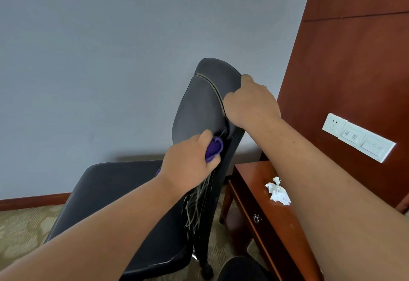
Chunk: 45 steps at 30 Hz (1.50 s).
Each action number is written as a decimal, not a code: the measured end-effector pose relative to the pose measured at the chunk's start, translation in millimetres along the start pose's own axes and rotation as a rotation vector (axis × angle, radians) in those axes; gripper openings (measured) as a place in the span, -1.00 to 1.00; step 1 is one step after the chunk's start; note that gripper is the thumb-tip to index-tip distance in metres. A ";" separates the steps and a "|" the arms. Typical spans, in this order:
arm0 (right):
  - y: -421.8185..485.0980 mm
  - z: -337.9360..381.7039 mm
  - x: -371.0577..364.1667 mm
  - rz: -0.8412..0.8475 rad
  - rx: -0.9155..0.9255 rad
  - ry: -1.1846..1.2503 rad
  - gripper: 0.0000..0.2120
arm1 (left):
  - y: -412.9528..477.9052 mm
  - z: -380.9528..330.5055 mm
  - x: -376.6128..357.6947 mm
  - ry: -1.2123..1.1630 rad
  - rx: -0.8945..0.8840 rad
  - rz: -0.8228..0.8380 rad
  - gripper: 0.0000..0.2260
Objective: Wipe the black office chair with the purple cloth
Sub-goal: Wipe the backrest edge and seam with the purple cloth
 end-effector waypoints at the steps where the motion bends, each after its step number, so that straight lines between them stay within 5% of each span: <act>1: 0.0 0.9 -0.1 0.002 0.002 0.003 -0.49 | -4.5 6.6 -3.1 0.016 0.009 0.019 -0.77; 13: 0.3 1.9 -0.2 0.003 -0.003 0.016 -0.49 | -6.4 36.8 5.3 -0.282 0.106 0.355 -0.85; 18: -0.3 2.2 -0.4 -0.008 -0.009 0.003 -0.54 | 1.6 22.8 20.7 -0.435 0.128 0.140 -0.81; 21: 0.6 0.4 -0.7 -0.011 -0.002 0.002 -0.55 | -0.5 3.2 11.0 -0.300 0.030 0.079 -0.81; 28: 3.1 0.7 -1.7 -0.014 -0.009 -0.009 -0.52 | -22.9 23.7 -7.2 -0.008 -0.022 0.138 -0.75; 33: 2.2 0.0 -0.3 -0.009 -0.018 -0.007 -0.58 | -18.1 40.4 -6.1 -0.233 0.120 0.222 -0.80; 37: 2.0 3.1 -1.2 -0.018 -0.004 0.000 -0.56 | 4.8 18.4 13.9 -0.477 0.158 0.064 -0.76; 40: 3.2 1.6 -1.5 -0.013 -0.003 0.005 -0.55 | 22.6 -3.7 21.5 -0.421 0.068 0.021 -0.75; 45: 3.7 -3.1 -1.4 -0.010 -0.012 -0.017 -0.53 | 3.8 20.0 -6.9 -0.245 0.071 0.212 -0.78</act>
Point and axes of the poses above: each hand's wrist, its own y-axis towards the middle knuckle, its own x-axis out of the back of the hand, z = x × y, the point moved 6 cm from there along y, towards the middle knuckle, and after that the axes turned 7 degrees about -y, right-handed, at the moved point
